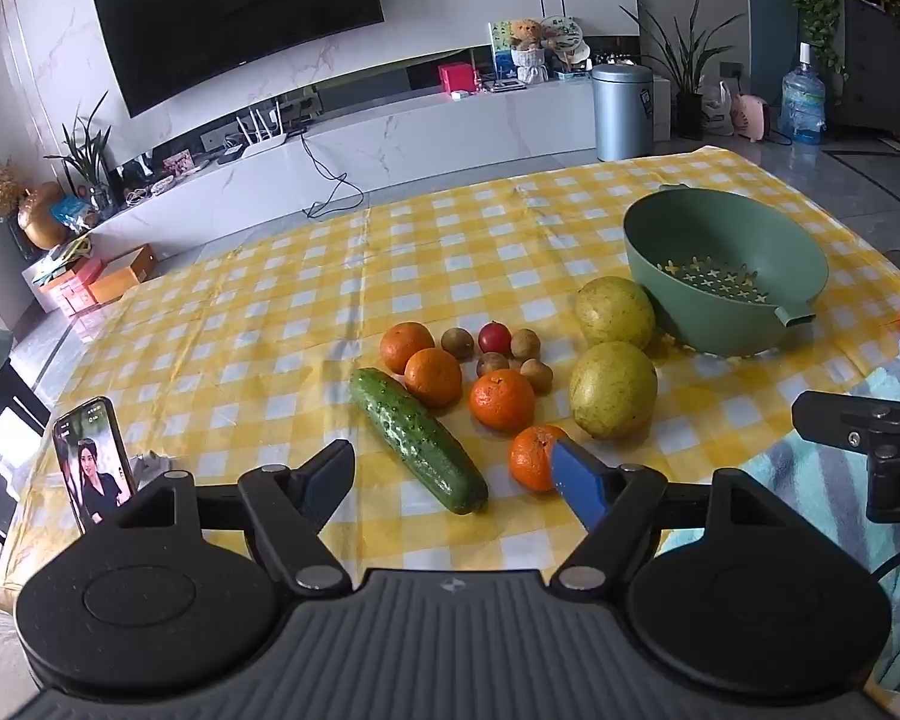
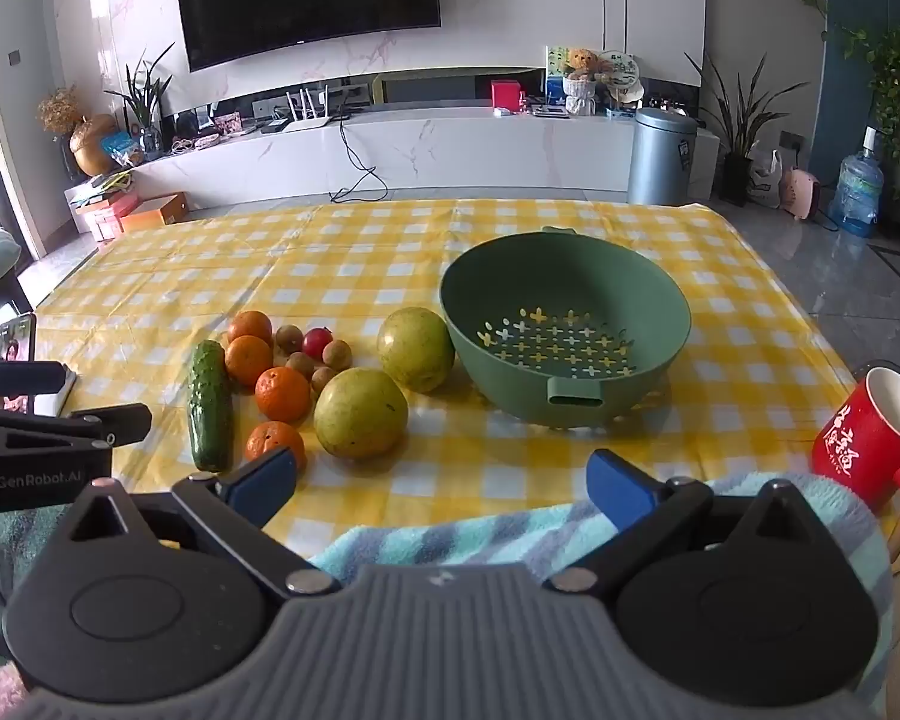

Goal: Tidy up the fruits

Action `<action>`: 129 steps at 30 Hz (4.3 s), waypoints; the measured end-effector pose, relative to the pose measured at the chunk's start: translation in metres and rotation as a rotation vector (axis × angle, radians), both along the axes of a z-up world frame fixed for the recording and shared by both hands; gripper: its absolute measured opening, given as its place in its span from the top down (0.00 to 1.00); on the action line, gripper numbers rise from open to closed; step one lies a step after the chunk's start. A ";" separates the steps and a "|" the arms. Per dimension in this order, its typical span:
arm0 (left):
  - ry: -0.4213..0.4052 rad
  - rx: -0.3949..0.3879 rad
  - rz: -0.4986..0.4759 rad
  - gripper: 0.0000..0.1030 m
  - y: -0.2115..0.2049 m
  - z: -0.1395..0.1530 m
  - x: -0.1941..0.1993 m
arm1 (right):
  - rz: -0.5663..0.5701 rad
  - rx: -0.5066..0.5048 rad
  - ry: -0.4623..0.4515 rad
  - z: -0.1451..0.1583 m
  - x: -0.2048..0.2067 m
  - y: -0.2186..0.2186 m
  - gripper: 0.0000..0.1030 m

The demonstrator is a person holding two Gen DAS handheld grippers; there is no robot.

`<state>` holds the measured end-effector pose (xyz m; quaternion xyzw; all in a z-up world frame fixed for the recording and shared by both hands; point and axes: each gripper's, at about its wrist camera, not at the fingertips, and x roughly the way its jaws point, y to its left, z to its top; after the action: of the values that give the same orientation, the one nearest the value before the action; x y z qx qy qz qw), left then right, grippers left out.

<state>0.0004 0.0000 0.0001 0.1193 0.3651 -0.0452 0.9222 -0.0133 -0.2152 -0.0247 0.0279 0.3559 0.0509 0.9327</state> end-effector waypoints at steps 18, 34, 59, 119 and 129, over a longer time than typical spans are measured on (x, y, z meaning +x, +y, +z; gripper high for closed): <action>-0.003 -0.028 -0.016 0.21 0.003 0.002 -0.004 | -0.004 -0.003 -0.006 0.001 -0.003 0.001 0.04; -0.004 -0.017 -0.017 0.21 0.002 0.004 -0.007 | -0.007 -0.007 0.004 -0.002 -0.005 0.000 0.04; 0.006 -0.011 -0.017 0.21 0.003 0.000 -0.006 | -0.014 -0.014 0.019 -0.005 -0.001 -0.002 0.04; 0.166 -0.110 -0.165 0.36 -0.002 -0.036 0.056 | 0.071 0.188 0.060 -0.049 0.082 0.001 0.34; 0.237 -0.087 -0.161 0.41 -0.010 -0.075 0.083 | 0.077 0.389 0.146 -0.083 0.117 0.002 0.34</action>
<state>0.0835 -0.0100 -0.0751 0.1020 0.4581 -0.1487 0.8704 0.1032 -0.2135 -0.1075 0.1976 0.4066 0.1523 0.8789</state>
